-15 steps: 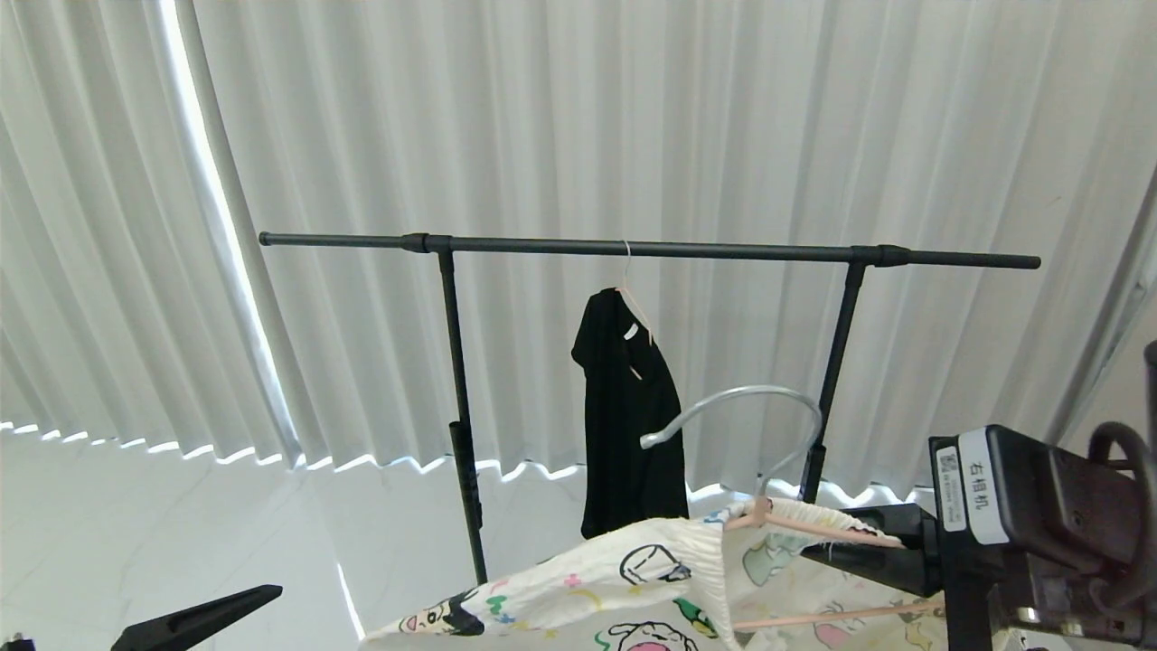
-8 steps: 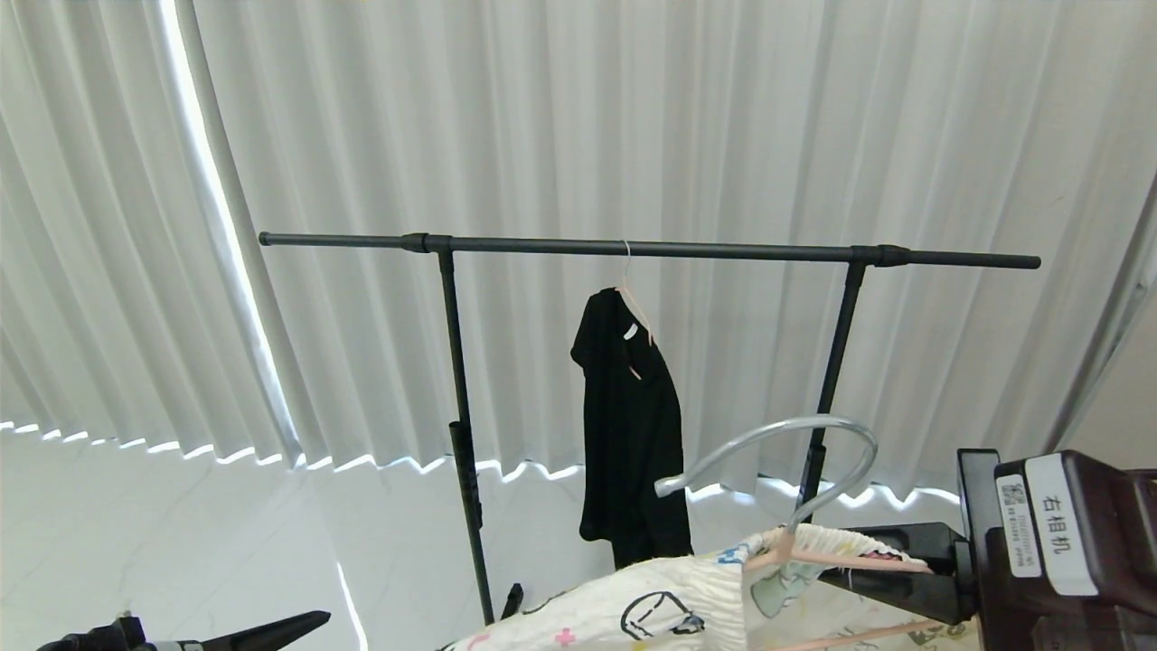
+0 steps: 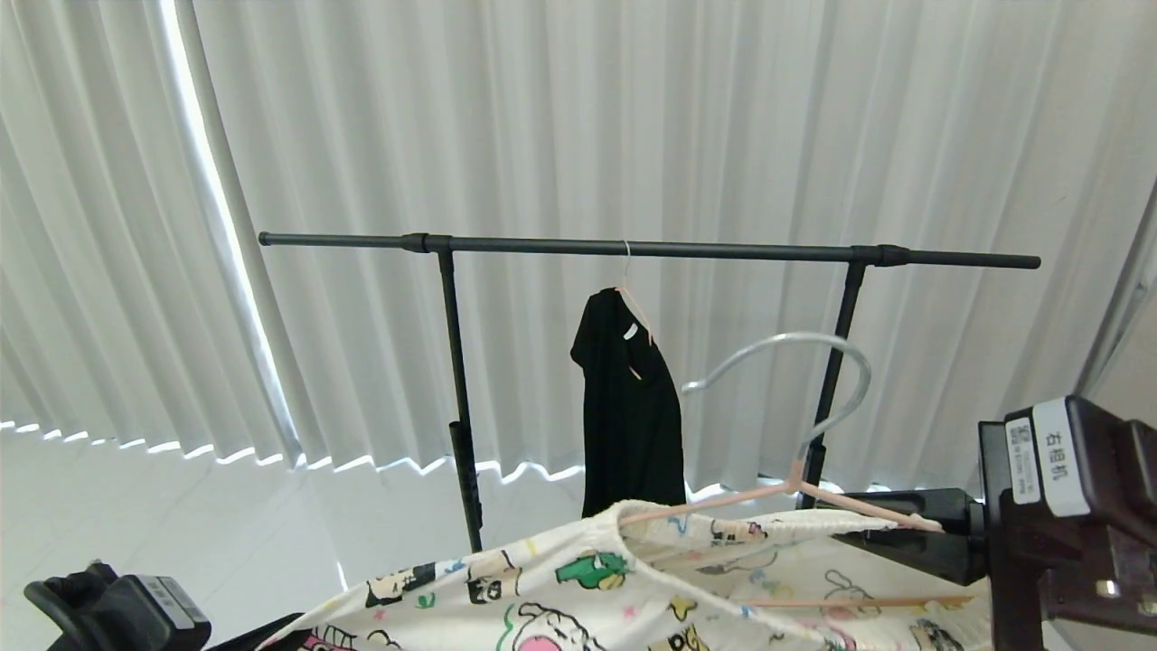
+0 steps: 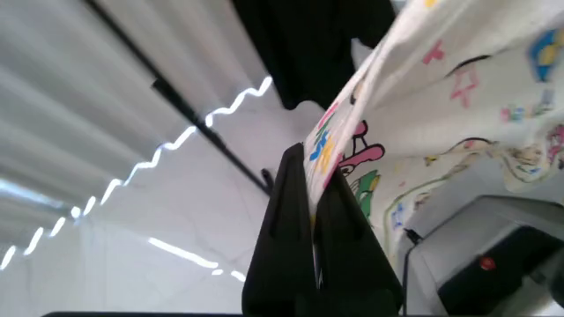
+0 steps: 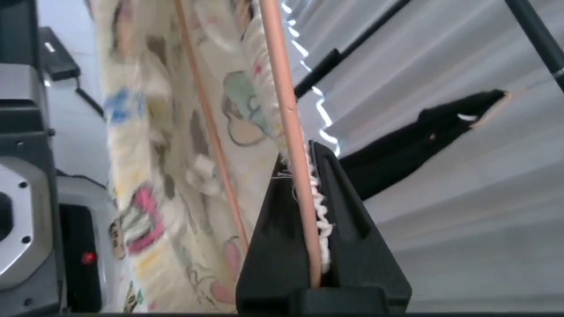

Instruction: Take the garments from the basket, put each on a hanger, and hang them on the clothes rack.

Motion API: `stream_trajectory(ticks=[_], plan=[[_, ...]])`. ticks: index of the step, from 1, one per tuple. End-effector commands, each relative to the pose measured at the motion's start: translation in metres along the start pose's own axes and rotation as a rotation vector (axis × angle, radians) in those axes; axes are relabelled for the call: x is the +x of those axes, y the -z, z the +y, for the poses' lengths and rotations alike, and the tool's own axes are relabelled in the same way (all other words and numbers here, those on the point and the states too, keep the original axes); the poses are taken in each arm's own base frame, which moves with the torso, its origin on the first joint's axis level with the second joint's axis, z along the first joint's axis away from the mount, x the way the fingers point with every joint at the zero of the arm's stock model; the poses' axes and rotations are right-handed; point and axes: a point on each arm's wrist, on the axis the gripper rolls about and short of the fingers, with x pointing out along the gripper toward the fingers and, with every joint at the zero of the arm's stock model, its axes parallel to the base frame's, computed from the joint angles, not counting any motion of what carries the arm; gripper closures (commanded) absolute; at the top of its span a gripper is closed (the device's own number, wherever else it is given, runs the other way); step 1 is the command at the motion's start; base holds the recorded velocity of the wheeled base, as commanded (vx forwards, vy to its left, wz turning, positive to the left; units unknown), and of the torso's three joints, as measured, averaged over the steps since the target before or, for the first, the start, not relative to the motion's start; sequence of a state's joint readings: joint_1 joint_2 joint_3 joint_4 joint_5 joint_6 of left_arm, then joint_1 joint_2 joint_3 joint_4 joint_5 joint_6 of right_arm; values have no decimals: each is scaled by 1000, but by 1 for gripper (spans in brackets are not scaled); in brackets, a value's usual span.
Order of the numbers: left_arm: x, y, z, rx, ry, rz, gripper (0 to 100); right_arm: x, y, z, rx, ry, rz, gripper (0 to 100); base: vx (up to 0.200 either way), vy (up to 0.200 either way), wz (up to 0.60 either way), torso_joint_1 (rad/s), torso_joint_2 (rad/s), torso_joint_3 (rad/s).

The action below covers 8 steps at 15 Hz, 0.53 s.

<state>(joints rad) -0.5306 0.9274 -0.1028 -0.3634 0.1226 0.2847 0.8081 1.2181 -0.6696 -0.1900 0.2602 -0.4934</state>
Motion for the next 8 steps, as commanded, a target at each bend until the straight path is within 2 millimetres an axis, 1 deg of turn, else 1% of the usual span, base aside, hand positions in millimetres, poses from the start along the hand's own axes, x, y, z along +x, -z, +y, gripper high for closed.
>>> stream_trajectory(ticks=[1, 4, 6, 7, 8], plan=[[1, 4, 5, -26, -55, 33, 100, -4, 0, -3, 37, 25, -5, 100, 0, 0, 0, 0, 0, 0], [2, 1, 5, -20, -53, 25, 100, -6, -2, -4, 74, 33, -17, 100, 0, 0, 0, 0, 0, 0], [1, -6, 8, -20, -60, 3, 100, -5, -1, -3, 76, 30, -13, 100, 0, 0, 0, 0, 0, 0], [1, -7, 8, -21, -61, -2, 0, -5, 0, -3, 79, 31, -11, 100, 0, 0, 0, 0, 0, 0], [1, -7, 8, -23, -62, -5, 0, -5, -1, -3, 77, 31, -13, 100, 0, 0, 0, 0, 0, 0]])
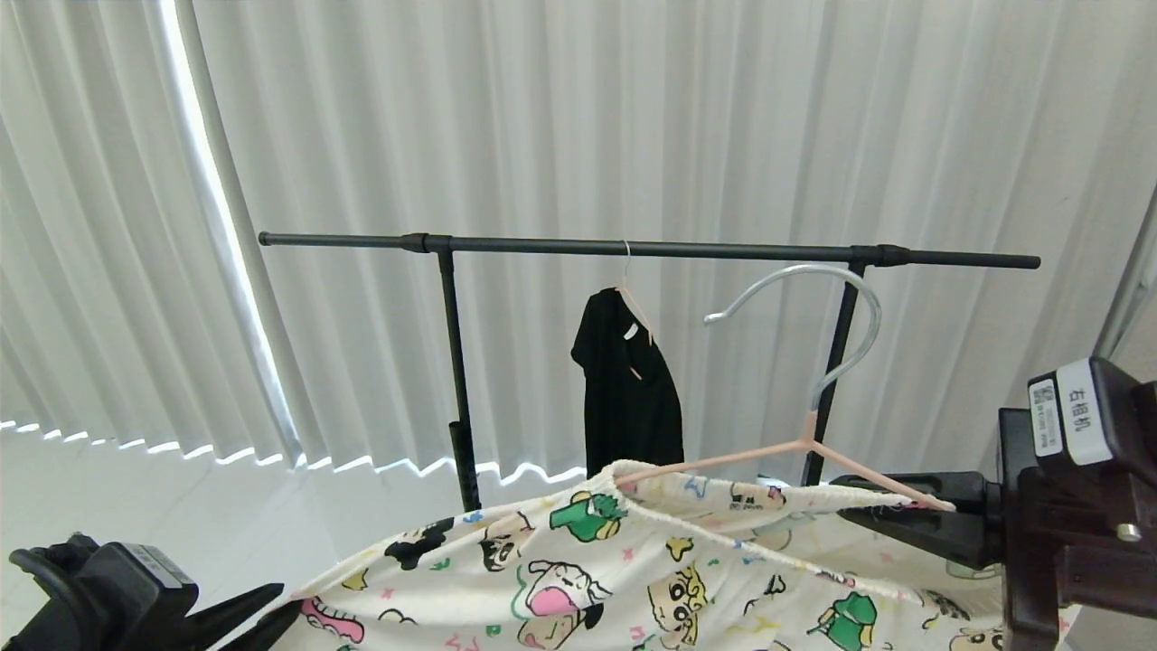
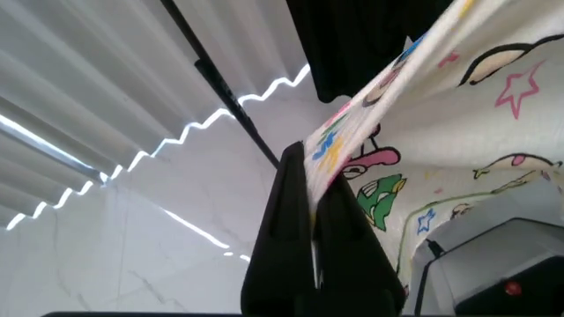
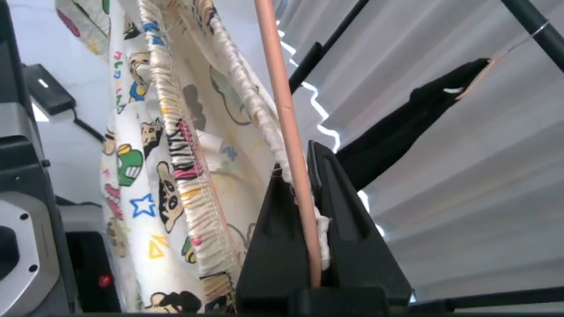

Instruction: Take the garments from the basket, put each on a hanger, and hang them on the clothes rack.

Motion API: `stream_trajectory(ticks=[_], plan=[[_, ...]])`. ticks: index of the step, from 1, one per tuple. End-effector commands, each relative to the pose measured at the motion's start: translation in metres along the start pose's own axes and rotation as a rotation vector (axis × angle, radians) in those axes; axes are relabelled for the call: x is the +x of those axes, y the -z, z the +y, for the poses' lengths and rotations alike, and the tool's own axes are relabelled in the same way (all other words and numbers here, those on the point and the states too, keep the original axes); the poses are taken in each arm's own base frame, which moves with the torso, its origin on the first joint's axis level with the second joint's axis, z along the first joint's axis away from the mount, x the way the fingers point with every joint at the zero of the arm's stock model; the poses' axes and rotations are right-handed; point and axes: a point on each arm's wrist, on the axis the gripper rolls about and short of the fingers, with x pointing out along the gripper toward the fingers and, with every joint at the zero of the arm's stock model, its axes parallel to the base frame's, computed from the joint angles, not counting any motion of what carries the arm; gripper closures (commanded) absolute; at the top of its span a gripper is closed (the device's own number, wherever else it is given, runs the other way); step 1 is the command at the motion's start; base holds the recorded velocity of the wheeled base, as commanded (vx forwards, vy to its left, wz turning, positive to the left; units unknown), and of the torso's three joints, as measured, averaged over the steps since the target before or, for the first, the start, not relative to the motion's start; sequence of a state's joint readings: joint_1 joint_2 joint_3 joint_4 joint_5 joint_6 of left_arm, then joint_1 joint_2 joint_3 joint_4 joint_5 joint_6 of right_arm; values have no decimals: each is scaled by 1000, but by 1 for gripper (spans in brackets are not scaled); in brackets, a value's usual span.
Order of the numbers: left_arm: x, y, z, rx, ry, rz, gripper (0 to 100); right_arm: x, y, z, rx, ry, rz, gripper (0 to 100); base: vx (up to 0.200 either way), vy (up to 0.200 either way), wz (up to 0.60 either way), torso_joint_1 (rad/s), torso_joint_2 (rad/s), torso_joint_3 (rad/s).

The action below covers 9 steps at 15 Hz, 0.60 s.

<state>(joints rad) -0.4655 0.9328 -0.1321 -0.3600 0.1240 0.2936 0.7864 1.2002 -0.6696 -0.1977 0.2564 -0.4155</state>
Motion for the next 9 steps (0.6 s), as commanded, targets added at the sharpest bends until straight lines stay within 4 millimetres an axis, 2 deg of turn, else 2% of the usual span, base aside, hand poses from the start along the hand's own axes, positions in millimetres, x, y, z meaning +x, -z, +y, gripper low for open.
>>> stream_trajectory(ticks=[1, 3, 5, 9], plan=[[0, -2, 0, -1, 2, -11, 0, 0, 0, 0, 1, 2, 2, 100, 0, 0, 0, 0, 0, 0], [-2, -6, 1, -9, 15, -37, 0, -2, 3, -4, 10, 27, 14, 100, 0, 0, 0, 0, 0, 0], [-5, -9, 2, -55, 24, -69, 0, -9, 27, -5, 47, 77, 89, 100, 0, 0, 0, 0, 0, 0], [-7, -46, 17, -212, -29, -176, 0, -32, 66, 2, 121, 227, 257, 100, 0, 0, 0, 0, 0, 0]])
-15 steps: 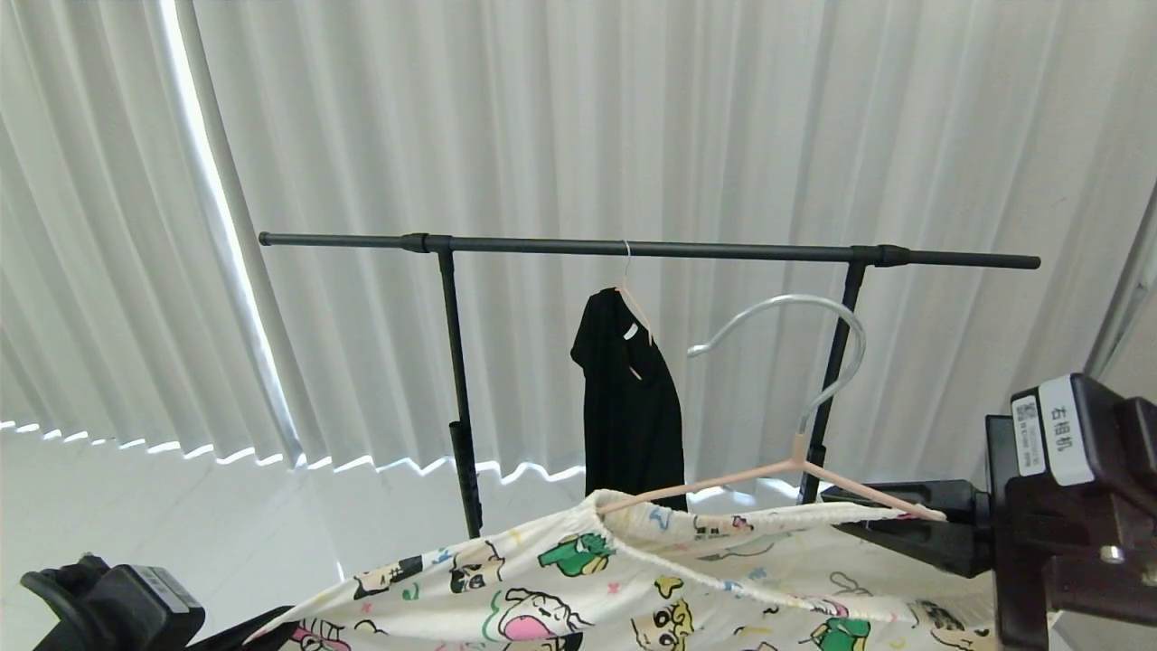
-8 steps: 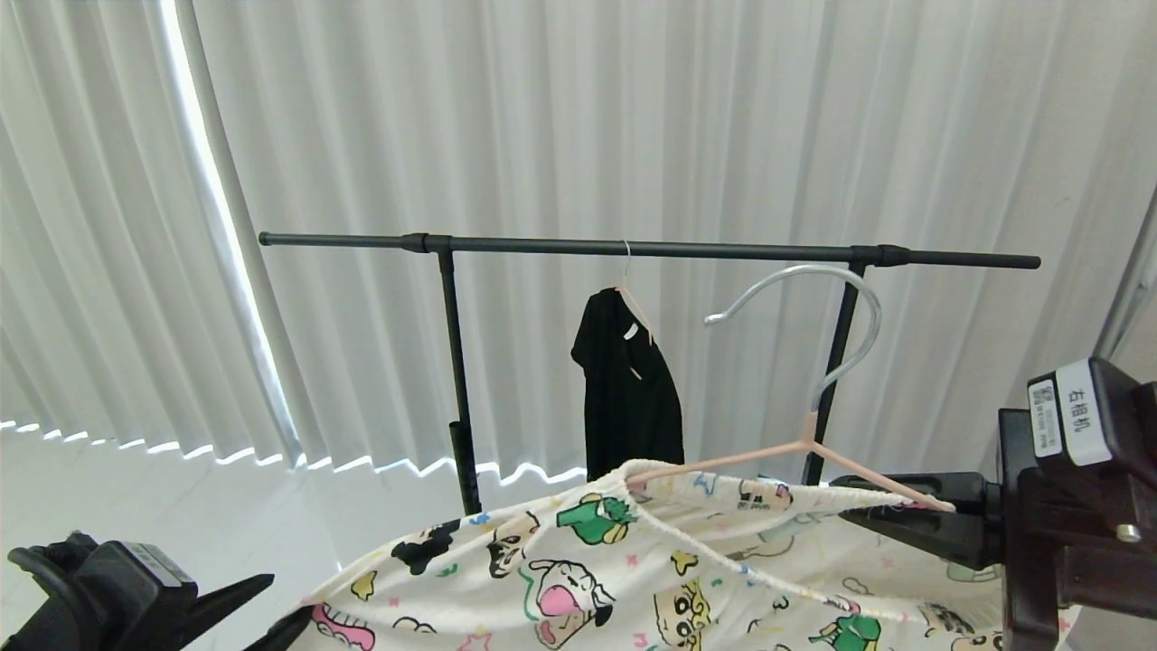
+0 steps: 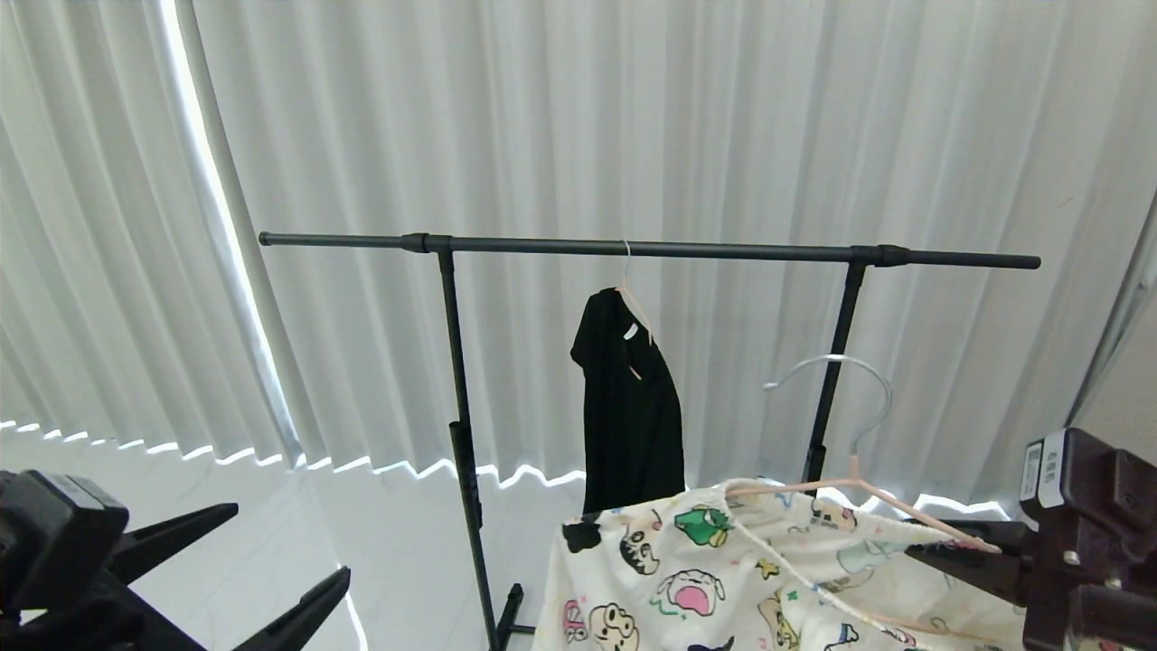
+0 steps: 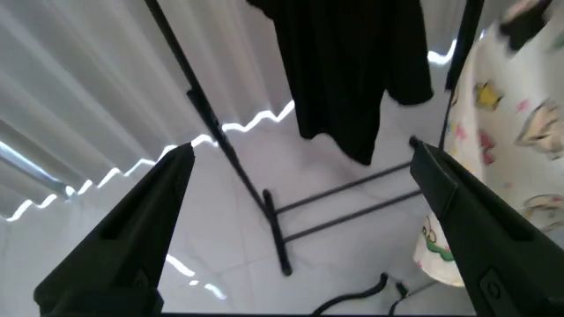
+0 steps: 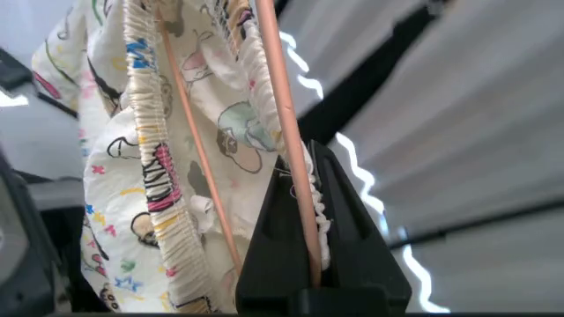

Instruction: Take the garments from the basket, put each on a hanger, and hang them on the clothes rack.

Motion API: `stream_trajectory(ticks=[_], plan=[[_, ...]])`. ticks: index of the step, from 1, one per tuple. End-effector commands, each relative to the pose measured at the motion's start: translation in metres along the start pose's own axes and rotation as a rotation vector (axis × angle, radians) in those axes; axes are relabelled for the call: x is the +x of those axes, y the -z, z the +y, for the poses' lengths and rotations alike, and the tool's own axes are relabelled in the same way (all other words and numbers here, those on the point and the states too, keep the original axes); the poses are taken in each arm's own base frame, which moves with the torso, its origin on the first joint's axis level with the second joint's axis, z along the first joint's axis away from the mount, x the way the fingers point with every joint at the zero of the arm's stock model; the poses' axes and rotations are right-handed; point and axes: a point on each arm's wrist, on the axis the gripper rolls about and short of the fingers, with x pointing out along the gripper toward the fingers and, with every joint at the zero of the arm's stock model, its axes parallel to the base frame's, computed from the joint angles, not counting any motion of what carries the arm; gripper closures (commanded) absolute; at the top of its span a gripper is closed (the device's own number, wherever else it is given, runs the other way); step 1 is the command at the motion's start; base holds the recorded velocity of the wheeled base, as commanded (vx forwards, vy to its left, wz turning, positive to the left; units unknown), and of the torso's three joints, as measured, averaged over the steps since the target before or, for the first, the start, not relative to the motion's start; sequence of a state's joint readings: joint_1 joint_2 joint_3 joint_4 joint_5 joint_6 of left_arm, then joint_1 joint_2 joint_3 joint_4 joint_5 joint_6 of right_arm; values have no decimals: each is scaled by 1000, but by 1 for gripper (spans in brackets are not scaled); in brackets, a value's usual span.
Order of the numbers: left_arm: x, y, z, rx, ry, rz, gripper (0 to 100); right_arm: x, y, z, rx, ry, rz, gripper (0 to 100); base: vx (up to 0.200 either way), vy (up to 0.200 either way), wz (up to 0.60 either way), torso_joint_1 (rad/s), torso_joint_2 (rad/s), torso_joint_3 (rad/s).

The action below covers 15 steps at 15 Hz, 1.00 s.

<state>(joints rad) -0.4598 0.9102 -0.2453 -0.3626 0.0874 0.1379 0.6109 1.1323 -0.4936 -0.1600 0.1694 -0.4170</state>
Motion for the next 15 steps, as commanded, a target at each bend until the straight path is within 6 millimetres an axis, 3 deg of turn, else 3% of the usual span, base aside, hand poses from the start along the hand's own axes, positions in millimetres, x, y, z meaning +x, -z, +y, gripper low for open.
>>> stream_trajectory(ticks=[1, 3, 6, 15], plan=[[4, -19, 6, -49, -43, -39, 0, -12, 19, 0, 38, 67, 66, 100, 0, 0, 0, 0, 0, 0], [14, -26, 20, -48, -150, -10, 0, -26, 37, -1, 98, 151, 193, 100, 0, 0, 0, 0, 0, 0], [20, -20, 39, 16, -291, 69, 0, -37, 49, -5, 157, 278, 306, 100, 0, 0, 0, 0, 0, 0], [19, 2, 46, 97, -378, 196, 0, -43, 63, -28, 346, 490, 435, 100, 0, 0, 0, 0, 0, 0]])
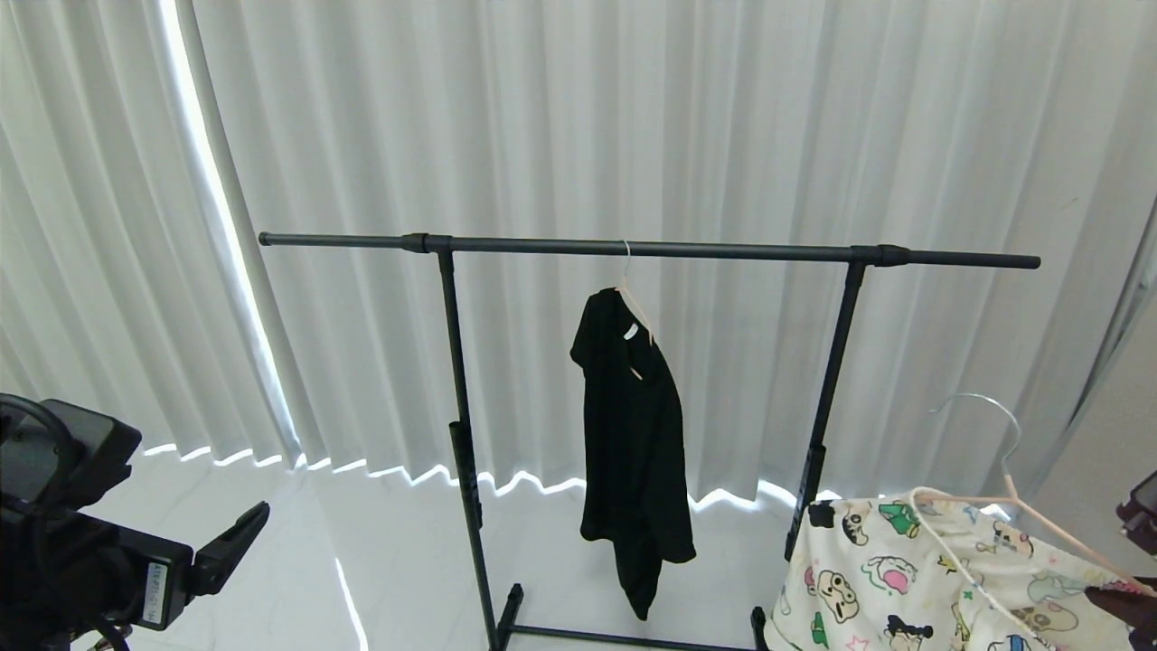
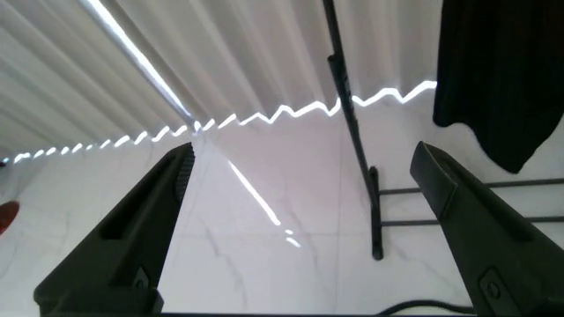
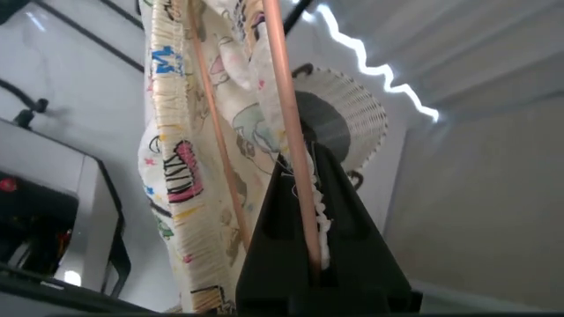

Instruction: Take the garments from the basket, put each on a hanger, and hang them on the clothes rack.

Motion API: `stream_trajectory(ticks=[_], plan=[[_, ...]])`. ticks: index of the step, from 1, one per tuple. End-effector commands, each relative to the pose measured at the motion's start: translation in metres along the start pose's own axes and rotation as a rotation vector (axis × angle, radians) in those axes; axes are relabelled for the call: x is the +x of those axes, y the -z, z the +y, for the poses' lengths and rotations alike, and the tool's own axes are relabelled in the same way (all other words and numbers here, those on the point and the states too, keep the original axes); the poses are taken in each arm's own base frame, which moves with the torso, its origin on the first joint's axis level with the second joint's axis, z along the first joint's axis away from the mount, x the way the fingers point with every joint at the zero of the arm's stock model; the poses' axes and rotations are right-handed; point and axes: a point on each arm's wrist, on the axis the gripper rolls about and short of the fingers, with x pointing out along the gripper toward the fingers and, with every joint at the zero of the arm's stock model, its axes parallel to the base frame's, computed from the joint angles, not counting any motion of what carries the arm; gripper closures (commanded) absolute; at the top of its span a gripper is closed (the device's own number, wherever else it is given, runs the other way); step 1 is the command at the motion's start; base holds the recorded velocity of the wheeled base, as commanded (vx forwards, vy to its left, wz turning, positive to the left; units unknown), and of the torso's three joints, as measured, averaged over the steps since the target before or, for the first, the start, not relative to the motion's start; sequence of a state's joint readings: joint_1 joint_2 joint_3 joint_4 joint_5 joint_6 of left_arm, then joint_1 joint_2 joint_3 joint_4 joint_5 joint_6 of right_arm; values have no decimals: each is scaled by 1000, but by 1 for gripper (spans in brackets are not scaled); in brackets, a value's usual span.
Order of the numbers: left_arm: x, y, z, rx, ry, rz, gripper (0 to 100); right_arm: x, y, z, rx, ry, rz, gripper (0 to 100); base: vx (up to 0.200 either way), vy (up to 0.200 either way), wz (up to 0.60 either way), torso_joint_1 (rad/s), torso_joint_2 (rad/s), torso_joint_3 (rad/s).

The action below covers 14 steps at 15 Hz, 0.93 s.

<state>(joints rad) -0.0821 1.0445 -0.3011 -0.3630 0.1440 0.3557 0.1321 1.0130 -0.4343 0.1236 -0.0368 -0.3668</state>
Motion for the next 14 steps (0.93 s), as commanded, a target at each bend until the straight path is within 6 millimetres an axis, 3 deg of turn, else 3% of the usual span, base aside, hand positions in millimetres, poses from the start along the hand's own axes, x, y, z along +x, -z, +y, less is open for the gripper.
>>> stream_trajectory(ticks=[1, 2, 4, 11, 14], plan=[[0, 2, -1, 1, 1, 9, 0, 4, -4, -4, 52, 12, 15, 100, 0, 0, 0, 0, 0, 0], [0, 3, -1, 2, -2, 11, 0, 9, -13, -6, 174, 3, 19, 100, 0, 0, 0, 0, 0, 0], [0, 4, -1, 1, -3, 15, 0, 15, -27, -11, 252, 4, 16, 100, 0, 0, 0, 0, 0, 0], [-2, 3, 0, 20, -5, 2, 0, 46, -61, -9, 222, -21, -111, 100, 0, 0, 0, 0, 0, 0], [-2, 3, -1, 23, -2, 1, 0, 53, -78, -13, 220, -22, -150, 100, 200, 0, 0, -3, 4, 4]])
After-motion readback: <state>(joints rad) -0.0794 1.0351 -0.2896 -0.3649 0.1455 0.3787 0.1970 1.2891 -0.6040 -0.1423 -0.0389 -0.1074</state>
